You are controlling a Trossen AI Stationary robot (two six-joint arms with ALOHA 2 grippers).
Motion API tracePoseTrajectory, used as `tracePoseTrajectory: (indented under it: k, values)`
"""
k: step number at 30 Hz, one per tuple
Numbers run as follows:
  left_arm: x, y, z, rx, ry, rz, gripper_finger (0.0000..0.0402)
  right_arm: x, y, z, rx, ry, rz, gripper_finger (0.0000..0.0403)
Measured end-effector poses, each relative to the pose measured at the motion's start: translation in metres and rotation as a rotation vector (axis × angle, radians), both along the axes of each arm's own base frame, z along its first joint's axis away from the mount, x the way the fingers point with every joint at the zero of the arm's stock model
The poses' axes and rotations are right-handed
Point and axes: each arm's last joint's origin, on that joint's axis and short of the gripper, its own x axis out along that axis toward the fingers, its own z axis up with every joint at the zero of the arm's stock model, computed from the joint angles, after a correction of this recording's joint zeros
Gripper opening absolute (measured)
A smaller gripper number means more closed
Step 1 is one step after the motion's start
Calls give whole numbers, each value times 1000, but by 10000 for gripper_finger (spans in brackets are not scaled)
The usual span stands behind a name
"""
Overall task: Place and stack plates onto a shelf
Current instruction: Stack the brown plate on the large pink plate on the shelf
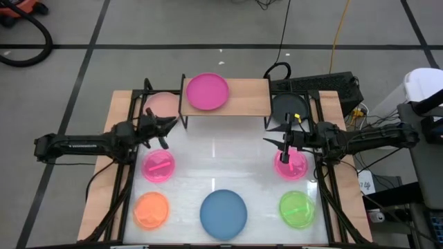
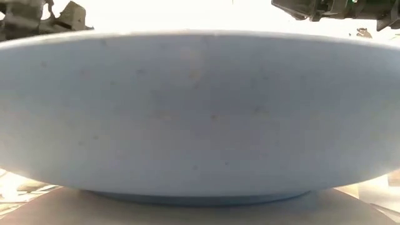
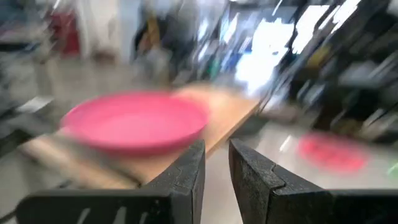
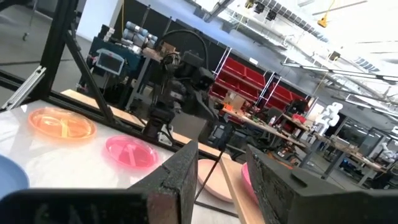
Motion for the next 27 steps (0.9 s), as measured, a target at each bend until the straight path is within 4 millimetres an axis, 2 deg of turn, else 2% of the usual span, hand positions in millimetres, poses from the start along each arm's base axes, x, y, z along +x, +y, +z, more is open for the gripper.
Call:
tracePoseTrajectory:
  k: [3, 6, 9, 12, 16, 21, 27]
  values:
    - [-1, 3, 19, -22, 226, 129, 78, 0, 0, 0, 11, -1, 1, 118]
    - [-5, 6, 36, -47, 371, 259, 78, 0, 0, 0, 23, -2, 2, 118]
    - [-2, 8, 35, -83, 439, 361, 78, 0, 0, 0, 25, -1, 3, 118]
    - [8, 10, 21, -107, 508, 366, 78, 0, 0, 0, 25, -2, 3, 118]
    - [20, 11, -9, -141, 637, 387, 78, 0, 0, 0, 25, -2, 3, 118]
    - [24, 13, -45, -151, 814, 416, 79, 0, 0, 0, 26, -1, 3, 118]
    - [28, 18, -69, -243, 938, 396, 79, 0, 0, 0, 25, 2, 3, 118]
